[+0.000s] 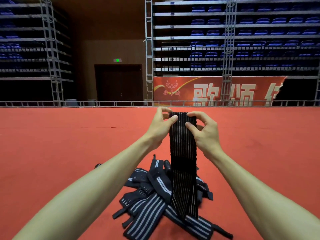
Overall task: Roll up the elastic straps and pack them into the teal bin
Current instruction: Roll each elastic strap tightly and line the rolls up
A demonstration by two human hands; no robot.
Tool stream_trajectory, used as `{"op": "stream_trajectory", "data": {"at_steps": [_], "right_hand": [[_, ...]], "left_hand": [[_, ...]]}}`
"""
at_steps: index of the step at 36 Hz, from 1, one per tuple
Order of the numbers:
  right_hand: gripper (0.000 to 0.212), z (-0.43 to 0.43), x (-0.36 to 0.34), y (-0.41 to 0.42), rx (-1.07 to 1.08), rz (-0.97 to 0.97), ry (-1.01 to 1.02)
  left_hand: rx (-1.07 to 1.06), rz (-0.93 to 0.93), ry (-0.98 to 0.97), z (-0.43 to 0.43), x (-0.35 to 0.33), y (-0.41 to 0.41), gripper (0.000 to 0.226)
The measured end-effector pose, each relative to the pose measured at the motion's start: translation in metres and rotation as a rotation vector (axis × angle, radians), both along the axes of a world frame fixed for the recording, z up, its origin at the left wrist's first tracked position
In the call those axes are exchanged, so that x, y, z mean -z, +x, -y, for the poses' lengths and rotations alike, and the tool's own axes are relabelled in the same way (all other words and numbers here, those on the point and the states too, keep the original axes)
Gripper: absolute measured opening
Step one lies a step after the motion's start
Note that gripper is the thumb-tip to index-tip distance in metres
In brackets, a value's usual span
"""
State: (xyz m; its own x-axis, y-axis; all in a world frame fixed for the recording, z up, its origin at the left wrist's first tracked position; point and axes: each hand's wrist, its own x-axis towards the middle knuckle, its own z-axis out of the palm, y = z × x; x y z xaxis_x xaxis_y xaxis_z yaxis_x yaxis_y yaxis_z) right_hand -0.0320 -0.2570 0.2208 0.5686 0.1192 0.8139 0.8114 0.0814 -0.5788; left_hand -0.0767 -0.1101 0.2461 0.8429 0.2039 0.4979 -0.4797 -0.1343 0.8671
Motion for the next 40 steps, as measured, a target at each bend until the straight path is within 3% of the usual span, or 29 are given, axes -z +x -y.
{"op": "stream_trajectory", "data": {"at_steps": [6,15,22,28,34,40], "right_hand": [[0.027,-0.009,-0.002,-0.004,0.070,-0.062,0.189],[0.037,-0.013,0.014,-0.004,0.104,-0.124,0.109],[0.039,-0.013,-0.001,0.006,0.080,-0.262,0.335],[0.039,-0.008,-0.001,0.026,0.088,-0.375,0.493],[0.039,0.020,0.032,0.053,0.269,-0.380,0.403],[0.043,0.057,0.118,0.062,0.417,-0.476,0.350]], "left_hand": [[0.130,-0.084,0.130,0.013,0.059,-0.005,0.054],[0.065,-0.048,0.107,0.020,0.085,-0.017,0.082],[0.070,-0.118,0.353,0.014,0.159,-0.030,0.105],[0.133,-0.207,0.452,0.003,0.215,-0.048,0.100],[0.156,-0.335,0.431,-0.029,0.232,-0.067,0.085],[0.135,-0.554,0.552,-0.062,0.235,-0.087,0.067]]}}
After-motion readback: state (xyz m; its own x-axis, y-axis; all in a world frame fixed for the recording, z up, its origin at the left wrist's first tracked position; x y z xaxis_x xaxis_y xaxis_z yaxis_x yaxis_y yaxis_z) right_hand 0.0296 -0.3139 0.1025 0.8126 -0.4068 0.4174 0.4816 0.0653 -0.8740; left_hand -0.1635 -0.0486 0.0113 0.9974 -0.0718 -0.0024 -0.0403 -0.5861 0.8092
